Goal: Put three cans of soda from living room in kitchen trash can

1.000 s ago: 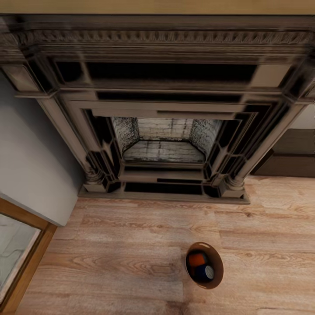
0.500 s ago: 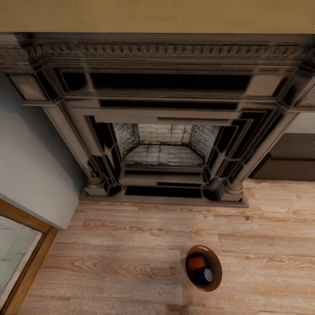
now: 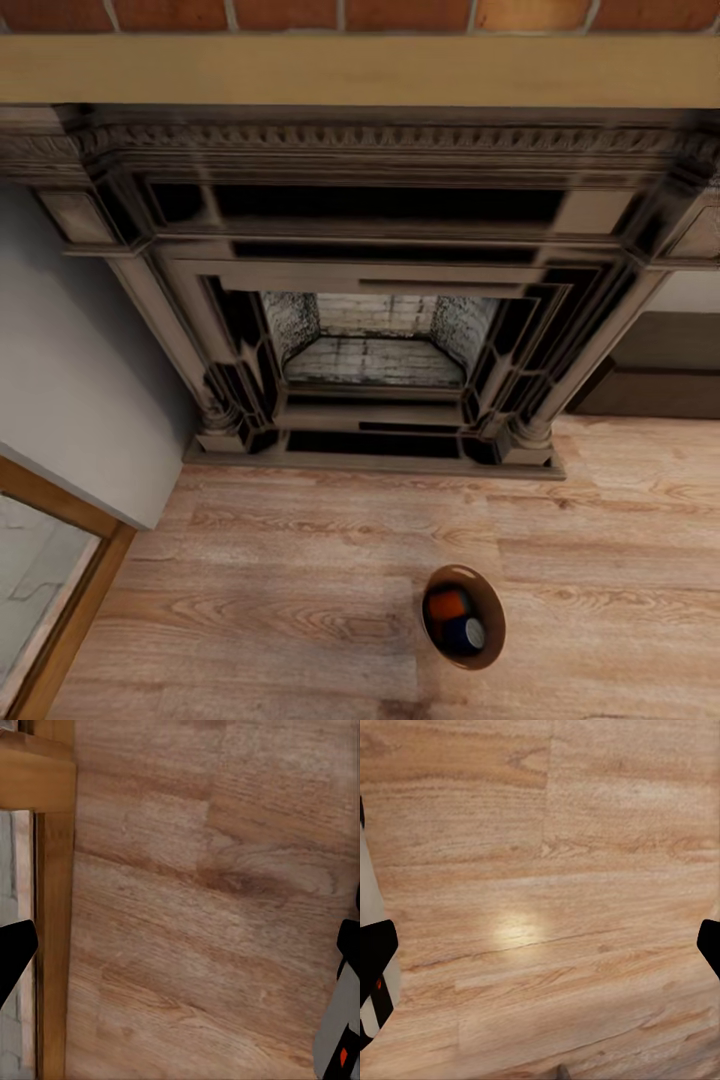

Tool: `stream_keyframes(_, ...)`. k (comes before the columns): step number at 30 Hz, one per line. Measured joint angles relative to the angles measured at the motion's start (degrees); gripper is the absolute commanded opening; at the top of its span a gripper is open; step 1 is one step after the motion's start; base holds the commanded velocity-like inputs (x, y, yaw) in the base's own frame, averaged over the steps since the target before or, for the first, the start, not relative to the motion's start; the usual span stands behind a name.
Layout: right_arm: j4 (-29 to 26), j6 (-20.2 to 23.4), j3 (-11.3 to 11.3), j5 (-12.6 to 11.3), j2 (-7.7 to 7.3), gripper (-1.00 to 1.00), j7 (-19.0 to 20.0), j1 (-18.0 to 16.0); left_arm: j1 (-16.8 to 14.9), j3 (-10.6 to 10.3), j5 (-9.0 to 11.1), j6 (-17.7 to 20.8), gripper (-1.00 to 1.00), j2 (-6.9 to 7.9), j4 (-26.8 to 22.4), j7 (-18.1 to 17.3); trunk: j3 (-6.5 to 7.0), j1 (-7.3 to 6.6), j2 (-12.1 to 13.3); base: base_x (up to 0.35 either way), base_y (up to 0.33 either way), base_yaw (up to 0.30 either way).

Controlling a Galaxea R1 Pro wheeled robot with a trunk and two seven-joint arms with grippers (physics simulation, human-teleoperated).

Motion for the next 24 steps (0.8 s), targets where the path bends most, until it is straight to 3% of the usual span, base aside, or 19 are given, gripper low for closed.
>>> stream_keyframes(8, -0.05, -0.75, -0.03, -0.01, 0.13, 1.00, 2.90, 0.42, 0.00, -0.06, 0.07, -1.61, 1.00, -0.08, 0.00, -3.90, 1.69, -1.76, 3.21, 0.000, 0.000, 0.000)
stream_keyframes(13, -0.06, -0.88, -0.06, -0.05, 0.09, 1.00, 3.47, 0.45, 0.02, -0.09, -0.04, -3.46, 1.00, -0.31, 0.29, -5.91, 1.75, -1.76, 3.22, 0.000, 0.000, 0.000)
stream_keyframes(17, -0.11, -0.88, -0.03, -0.10, 0.60, 1.00, 3.33, 0.47, 0.31, -0.19, -0.33, -3.79, 1.00, -2.77, 1.23, -8.77, 1.76, -1.76, 3.22, 0.000, 0.000, 0.000)
stream_keyframes(24, -0.10, -0.84, -0.14, -0.17, 1.67, 1.00, 3.01, 0.47, 0.73, -0.18, -0.47, -3.60, 1.00, -5.75, 1.60, -9.70, 1.77, -1.76, 3.22, 0.000, 0.000, 0.000)
